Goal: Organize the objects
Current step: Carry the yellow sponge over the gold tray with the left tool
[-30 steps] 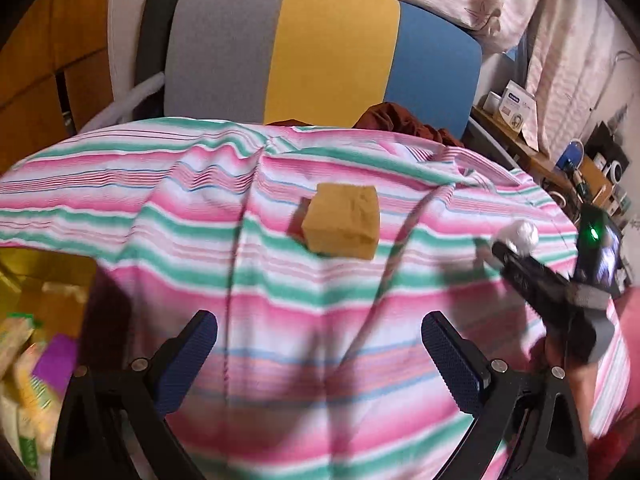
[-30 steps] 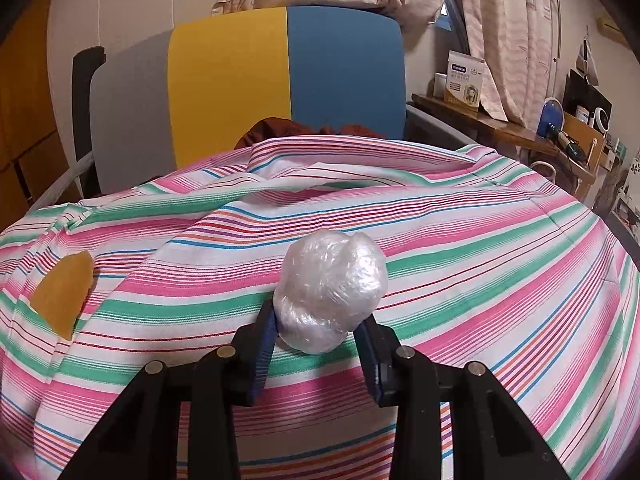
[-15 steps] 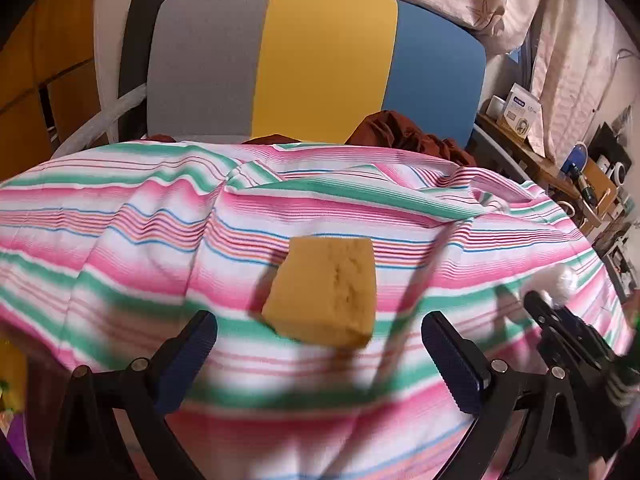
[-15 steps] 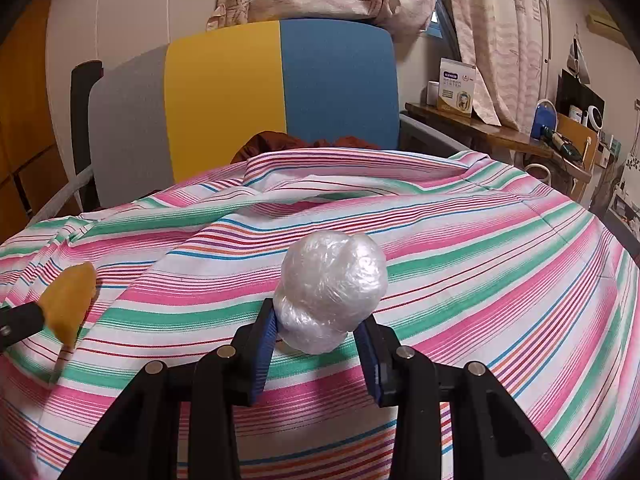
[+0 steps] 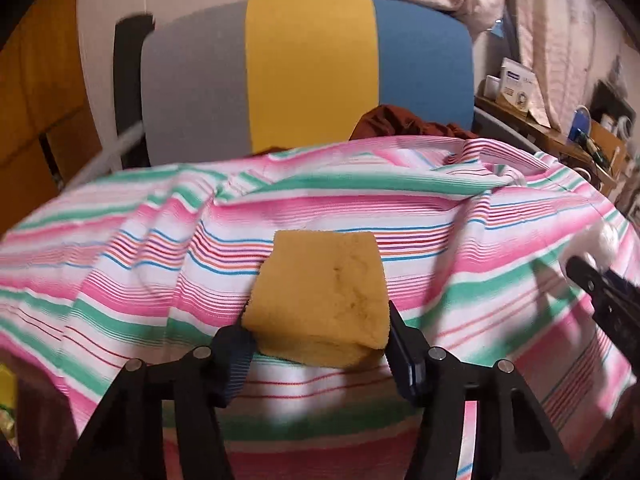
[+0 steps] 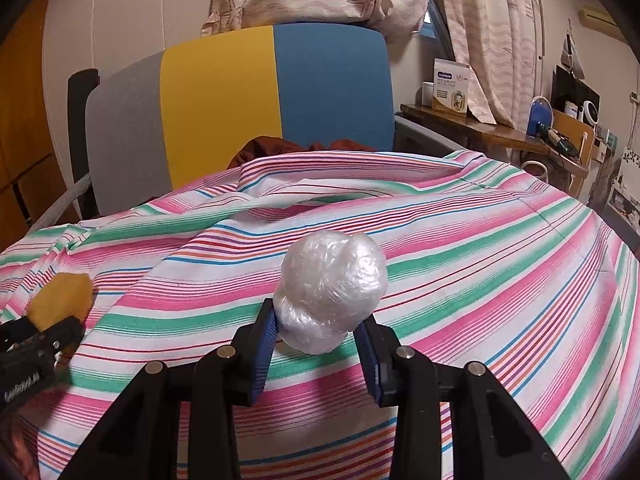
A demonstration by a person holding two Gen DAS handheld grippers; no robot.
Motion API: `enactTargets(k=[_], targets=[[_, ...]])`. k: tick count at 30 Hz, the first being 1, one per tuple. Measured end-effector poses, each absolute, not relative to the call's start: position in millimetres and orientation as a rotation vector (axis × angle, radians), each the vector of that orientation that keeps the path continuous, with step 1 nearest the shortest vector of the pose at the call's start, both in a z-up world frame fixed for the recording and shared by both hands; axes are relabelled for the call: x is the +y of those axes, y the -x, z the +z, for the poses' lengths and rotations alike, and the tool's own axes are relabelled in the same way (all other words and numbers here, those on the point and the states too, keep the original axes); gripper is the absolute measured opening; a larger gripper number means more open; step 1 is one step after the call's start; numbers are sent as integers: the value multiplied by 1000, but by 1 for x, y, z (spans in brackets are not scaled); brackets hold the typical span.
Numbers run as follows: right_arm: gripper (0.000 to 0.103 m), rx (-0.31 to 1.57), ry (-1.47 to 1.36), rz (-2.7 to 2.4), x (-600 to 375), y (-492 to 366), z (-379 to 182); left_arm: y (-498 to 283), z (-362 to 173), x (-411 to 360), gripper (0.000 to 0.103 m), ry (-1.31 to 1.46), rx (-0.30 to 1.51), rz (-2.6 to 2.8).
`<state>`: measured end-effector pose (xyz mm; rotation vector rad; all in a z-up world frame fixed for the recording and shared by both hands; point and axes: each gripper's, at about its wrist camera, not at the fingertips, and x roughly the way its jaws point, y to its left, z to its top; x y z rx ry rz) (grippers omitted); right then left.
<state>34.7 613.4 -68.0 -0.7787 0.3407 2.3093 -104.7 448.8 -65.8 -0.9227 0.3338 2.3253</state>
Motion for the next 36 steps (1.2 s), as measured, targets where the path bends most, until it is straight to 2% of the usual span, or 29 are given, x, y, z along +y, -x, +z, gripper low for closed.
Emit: enactTargets(k=[6,21,28,36], targets=[[38,284,758,2309,605,-34,-64,77,-54,423,59,820,309,2370],[38,142,765,2300,590,-26,-59,34,-23,311,59,851,149,2403],[38,85,781,2339,582,-22,-58,43,-1,254,59,896,35,2474],[38,135,788,2367,572,-34,-51,72,11,199,59,991,-55,2553]])
